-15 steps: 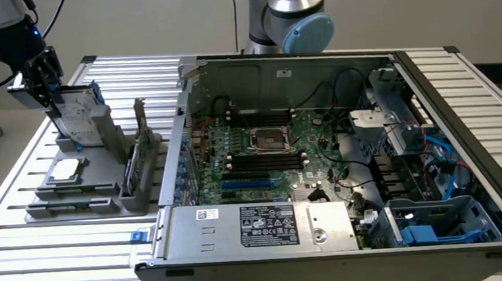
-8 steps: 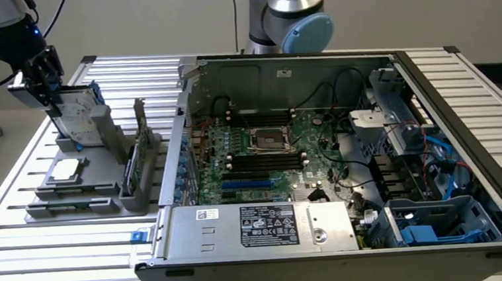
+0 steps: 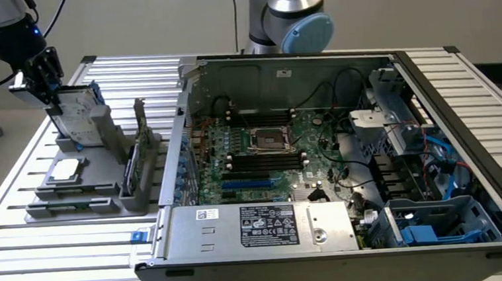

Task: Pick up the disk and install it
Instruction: 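Pick up the disk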

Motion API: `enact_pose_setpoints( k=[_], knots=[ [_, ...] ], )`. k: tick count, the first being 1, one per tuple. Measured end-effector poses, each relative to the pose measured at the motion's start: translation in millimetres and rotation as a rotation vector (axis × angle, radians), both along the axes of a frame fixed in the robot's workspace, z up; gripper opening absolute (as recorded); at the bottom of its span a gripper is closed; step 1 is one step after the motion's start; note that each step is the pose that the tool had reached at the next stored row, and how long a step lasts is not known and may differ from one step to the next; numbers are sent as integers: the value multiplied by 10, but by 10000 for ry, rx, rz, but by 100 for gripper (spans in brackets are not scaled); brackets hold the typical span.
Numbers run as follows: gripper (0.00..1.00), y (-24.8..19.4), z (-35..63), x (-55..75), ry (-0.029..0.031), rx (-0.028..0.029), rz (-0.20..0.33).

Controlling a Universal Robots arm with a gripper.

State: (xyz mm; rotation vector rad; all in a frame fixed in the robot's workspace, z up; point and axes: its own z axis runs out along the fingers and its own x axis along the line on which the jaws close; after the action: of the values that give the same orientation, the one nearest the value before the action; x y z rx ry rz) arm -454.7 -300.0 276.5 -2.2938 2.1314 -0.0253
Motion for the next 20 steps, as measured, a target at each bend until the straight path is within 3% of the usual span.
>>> enact_pose_setpoints(
  k=[3, 5, 14, 20],
  knots=[
    [43, 0, 0, -3, 0, -2, -11],
    [34, 0, 0, -4, -2, 1, -18],
    [33, -1, 0, -6, -4, 2, -24],
    [33, -41, 0, -6, -4, 10, -27]
  ],
)
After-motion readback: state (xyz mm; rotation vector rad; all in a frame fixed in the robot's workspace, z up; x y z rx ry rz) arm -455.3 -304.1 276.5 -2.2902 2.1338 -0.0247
